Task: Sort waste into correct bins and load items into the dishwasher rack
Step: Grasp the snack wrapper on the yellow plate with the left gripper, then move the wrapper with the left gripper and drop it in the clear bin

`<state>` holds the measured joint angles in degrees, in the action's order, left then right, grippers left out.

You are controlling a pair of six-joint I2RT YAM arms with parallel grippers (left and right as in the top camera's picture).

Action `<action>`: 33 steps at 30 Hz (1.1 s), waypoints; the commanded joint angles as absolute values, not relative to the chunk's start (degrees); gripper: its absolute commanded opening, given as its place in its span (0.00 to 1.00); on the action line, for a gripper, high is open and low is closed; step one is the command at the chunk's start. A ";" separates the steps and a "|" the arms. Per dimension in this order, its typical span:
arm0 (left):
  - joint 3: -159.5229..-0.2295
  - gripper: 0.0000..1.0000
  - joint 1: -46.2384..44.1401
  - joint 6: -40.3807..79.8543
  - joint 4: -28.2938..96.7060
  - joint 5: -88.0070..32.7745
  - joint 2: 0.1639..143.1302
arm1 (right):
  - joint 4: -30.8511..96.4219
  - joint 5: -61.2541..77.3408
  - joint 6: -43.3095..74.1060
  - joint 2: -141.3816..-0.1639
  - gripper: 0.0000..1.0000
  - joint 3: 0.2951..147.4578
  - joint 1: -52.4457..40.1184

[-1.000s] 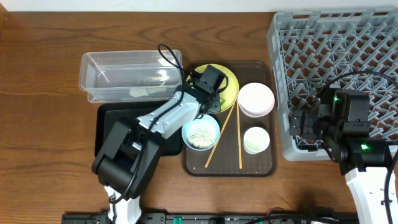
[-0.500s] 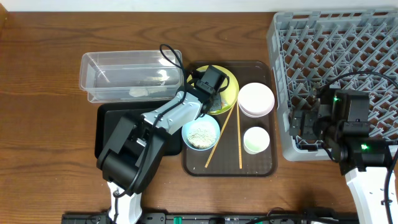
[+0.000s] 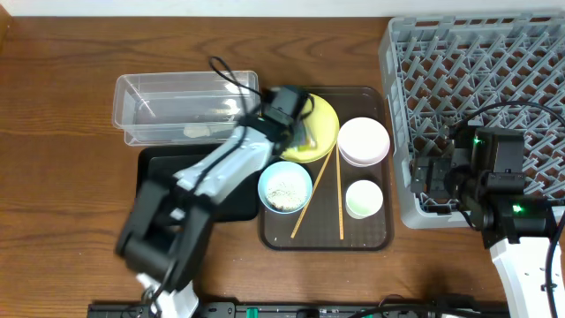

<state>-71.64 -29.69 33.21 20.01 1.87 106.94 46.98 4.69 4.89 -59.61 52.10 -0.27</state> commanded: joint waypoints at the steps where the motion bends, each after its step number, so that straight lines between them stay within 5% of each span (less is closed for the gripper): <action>1: -71.59 0.06 -27.77 32.62 21.12 2.37 100.07 | 47.13 4.75 4.21 -59.53 0.99 53.30 0.32; 16: -71.57 0.06 -11.22 34.81 25.02 2.63 94.35 | 47.16 4.75 4.21 -59.53 0.99 53.30 0.32; 20: -71.53 0.41 -8.36 34.76 25.67 2.61 94.41 | 47.16 4.75 4.21 -59.53 0.99 53.28 0.32; 33: -71.53 0.46 -15.55 19.42 30.35 -5.26 87.81 | 47.16 4.75 4.21 -59.53 0.99 53.28 0.32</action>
